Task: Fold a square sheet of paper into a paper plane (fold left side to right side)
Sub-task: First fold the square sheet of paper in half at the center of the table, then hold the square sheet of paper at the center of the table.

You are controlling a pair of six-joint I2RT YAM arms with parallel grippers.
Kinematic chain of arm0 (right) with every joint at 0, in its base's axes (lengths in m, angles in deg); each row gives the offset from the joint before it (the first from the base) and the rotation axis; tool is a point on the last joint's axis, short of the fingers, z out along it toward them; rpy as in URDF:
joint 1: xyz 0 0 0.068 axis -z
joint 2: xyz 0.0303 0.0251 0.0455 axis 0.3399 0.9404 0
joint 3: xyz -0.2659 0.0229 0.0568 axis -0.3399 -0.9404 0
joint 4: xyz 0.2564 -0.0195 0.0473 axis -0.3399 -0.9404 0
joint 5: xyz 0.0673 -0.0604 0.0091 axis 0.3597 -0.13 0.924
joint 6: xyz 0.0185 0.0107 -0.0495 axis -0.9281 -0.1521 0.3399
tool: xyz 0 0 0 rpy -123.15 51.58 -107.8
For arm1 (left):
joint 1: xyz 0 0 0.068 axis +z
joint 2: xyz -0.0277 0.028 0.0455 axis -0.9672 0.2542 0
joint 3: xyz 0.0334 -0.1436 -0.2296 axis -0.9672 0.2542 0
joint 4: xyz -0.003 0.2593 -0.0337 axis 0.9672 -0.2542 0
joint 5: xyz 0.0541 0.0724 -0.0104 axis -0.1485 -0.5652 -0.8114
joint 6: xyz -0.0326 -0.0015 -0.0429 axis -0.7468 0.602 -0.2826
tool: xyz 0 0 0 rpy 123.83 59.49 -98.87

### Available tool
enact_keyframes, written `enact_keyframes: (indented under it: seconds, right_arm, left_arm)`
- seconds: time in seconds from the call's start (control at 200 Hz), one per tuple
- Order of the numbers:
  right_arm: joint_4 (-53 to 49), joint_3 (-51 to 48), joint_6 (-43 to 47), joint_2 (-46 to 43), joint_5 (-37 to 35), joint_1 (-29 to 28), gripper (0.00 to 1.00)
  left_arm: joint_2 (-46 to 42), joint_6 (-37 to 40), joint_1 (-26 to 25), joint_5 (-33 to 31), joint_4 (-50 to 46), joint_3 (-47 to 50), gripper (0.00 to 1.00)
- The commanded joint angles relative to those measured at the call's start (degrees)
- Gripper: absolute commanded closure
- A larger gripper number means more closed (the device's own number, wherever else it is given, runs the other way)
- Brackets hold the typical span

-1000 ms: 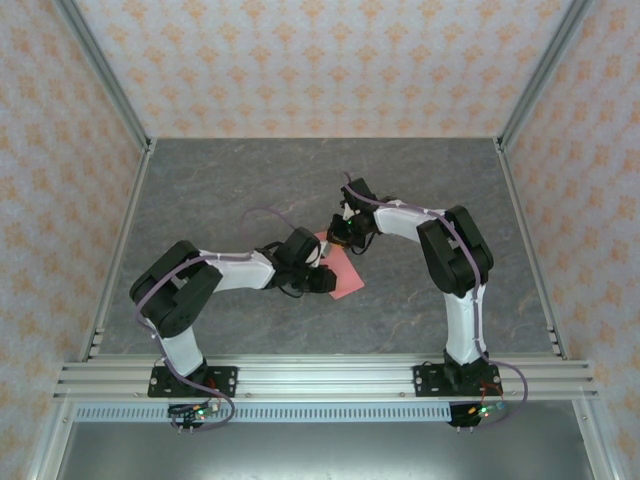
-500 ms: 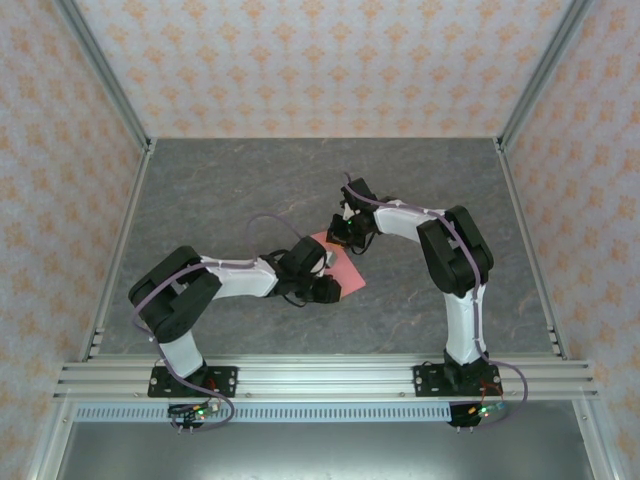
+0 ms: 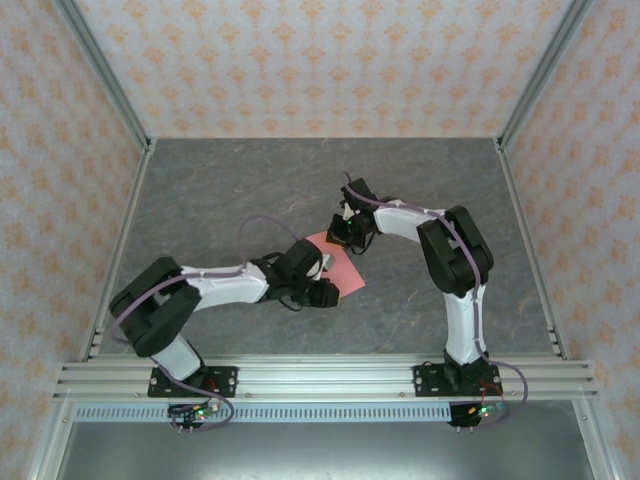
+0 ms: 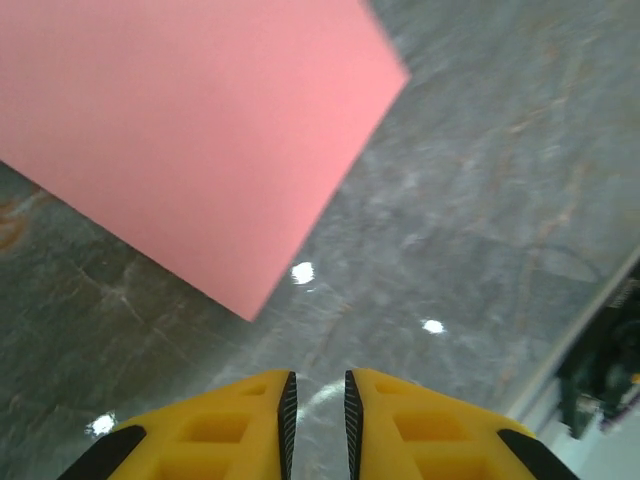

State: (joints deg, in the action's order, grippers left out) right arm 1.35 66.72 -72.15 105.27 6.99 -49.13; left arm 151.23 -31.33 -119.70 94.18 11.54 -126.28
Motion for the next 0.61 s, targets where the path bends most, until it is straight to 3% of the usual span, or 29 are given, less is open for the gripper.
enact_keyframes:
  seconds: [0.0,0.205,0.6]
  right_arm:
    - [-3.9,-2.5,-0.6,0.1,-6.3,-0.1,0.89]
    - [-1.9,-5.5,-2.7,-3.6,-8.9,0.3,0.89]
    - [2.8,-7.7,-2.9,-5.9,-4.7,1.0,0.88]
  left_arm:
    - [-5.4,0.9,3.7,1.3,-2.5,0.3,0.76]
    - [-3.4,2.0,10.4,3.2,-4.0,-2.2,0.77]
    - [11.8,1.5,10.7,4.9,-0.2,-12.5,0.77]
